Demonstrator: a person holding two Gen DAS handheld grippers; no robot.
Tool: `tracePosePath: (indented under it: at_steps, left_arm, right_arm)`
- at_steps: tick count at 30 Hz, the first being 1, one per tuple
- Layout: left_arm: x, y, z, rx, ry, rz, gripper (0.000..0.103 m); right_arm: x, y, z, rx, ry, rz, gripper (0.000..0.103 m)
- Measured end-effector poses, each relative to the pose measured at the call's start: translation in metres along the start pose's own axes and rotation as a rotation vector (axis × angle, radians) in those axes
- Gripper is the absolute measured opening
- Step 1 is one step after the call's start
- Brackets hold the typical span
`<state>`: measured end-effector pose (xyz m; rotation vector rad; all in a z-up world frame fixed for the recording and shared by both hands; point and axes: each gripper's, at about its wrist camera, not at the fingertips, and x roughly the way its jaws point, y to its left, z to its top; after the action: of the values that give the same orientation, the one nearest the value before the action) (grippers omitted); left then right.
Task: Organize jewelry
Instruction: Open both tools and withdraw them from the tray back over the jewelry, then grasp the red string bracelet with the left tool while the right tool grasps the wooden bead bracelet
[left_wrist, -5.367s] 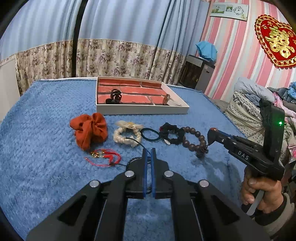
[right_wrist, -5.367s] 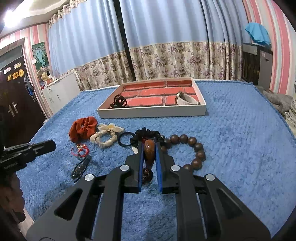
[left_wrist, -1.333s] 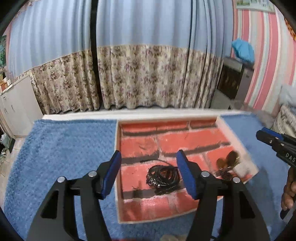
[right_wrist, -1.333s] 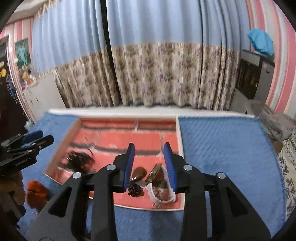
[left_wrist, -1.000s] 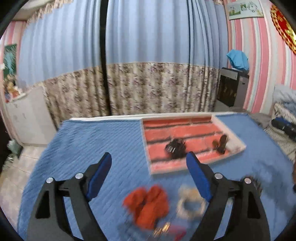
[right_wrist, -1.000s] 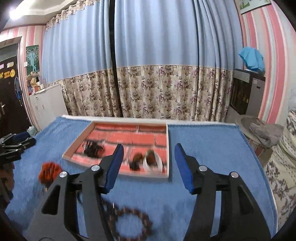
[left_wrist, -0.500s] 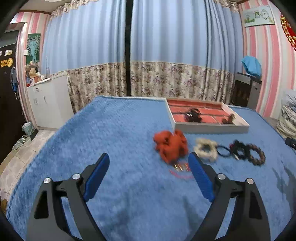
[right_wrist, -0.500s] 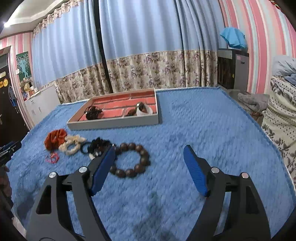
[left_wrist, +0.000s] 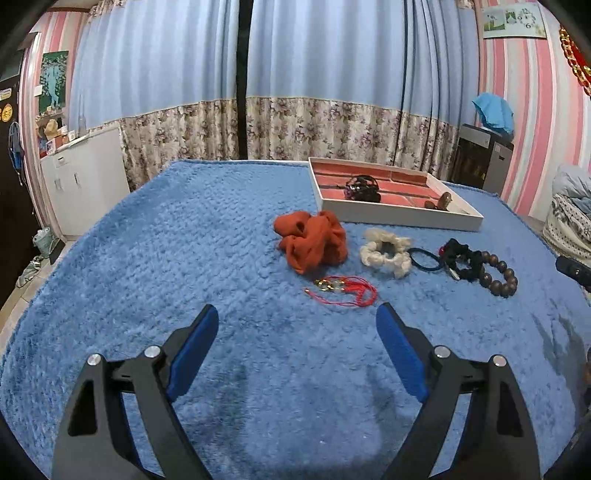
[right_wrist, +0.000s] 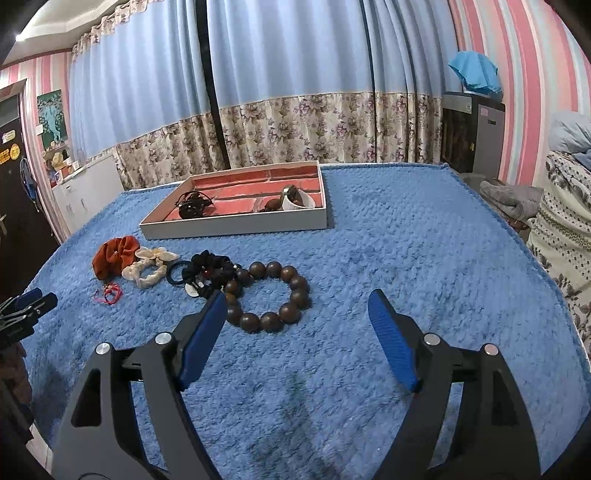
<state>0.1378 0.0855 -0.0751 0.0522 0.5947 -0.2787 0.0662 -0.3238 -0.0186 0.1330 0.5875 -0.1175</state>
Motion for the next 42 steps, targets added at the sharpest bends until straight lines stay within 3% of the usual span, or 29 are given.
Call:
tracePosePath:
  at_steps: [17,26,29,32,42]
  left_arm:
    - [0.018,-0.021,0.008,0.049,0.023,-0.031,0.085]
    - [0.041,-0.028,0.018,0.057,0.067,-0.030,0.084]
    - [0.053,-0.031,0.021,0.065,0.093,-0.036,0.076]
    - [0.066,-0.035,0.022,0.066,0.117,-0.048,0.075]
    - [0.108,-0.043,0.026,0.069,0.252,-0.066,0.061]
  right_arm:
    - [0.012,0.027,0.004,-0.046,0.019,0.043,0.078]
    - [0.036,0.015,0.003,-0.045,0.067,-0.039,0.078]
    - [0.049,0.008,0.006,-0.041,0.085,-0.070,0.078]
    - [0.064,0.005,0.007,-0.041,0.109,-0.090,0.078]
    - [0.106,0.000,0.008,-0.031,0.222,-0.128,0.059]
